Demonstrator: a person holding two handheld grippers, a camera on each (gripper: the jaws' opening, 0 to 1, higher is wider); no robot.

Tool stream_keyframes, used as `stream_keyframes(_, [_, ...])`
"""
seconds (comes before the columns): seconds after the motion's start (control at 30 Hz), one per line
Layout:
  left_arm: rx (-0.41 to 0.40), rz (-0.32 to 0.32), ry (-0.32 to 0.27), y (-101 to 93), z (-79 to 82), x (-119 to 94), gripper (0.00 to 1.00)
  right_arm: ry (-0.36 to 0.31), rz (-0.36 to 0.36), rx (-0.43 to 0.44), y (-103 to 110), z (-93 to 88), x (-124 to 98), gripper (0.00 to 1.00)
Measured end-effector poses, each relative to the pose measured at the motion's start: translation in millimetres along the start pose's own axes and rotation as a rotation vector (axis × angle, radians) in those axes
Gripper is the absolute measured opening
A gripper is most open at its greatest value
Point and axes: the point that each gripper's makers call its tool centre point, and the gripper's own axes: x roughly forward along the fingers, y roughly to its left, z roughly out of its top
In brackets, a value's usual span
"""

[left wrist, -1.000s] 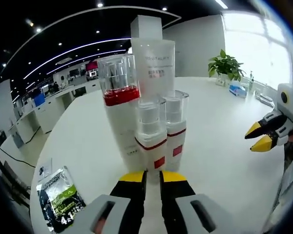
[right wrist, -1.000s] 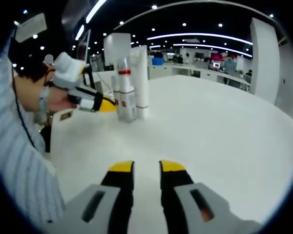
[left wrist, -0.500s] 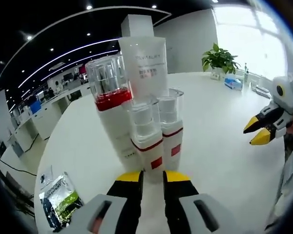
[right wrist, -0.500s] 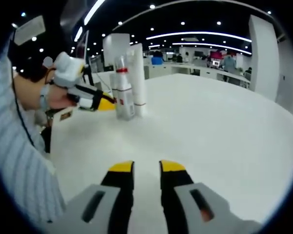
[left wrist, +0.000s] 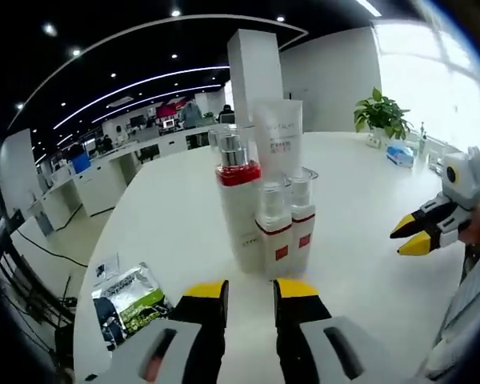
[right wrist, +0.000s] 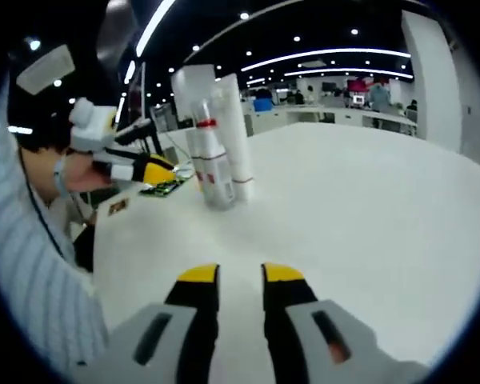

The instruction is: Arrange the skincare products in the storage area until every visible bottle or jar stands upright without overlapping.

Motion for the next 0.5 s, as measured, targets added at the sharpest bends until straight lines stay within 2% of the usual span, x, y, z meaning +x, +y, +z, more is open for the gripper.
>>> stream_keyframes(0.13, [-0.063, 0.053, -0.024, 20.6, 1.5, -13, 0.22, 0.002, 0.042, -0.014, 13, 5.6, 13, 0.2])
stream_keyframes(0.33, [-0.095, 0.105, -0.059, 40.9, 2.3, -34, 0.22, -0.002, 0.122, -0.038, 38, 23.8, 37, 0.2])
stream_keyframes(0.47, [-0.135, 0.142, -0.065, 56.0, -6.7, -43, 0.22, -0.006, 0.166, -0.05, 56, 34.4, 51, 0.21])
stream_keyframes(0.5, [-0.163, 0.177, -0.059, 68.0, -15.8, -47, 0.22, -0.009, 0.175, -0.051, 60, 36.8, 54, 0.21])
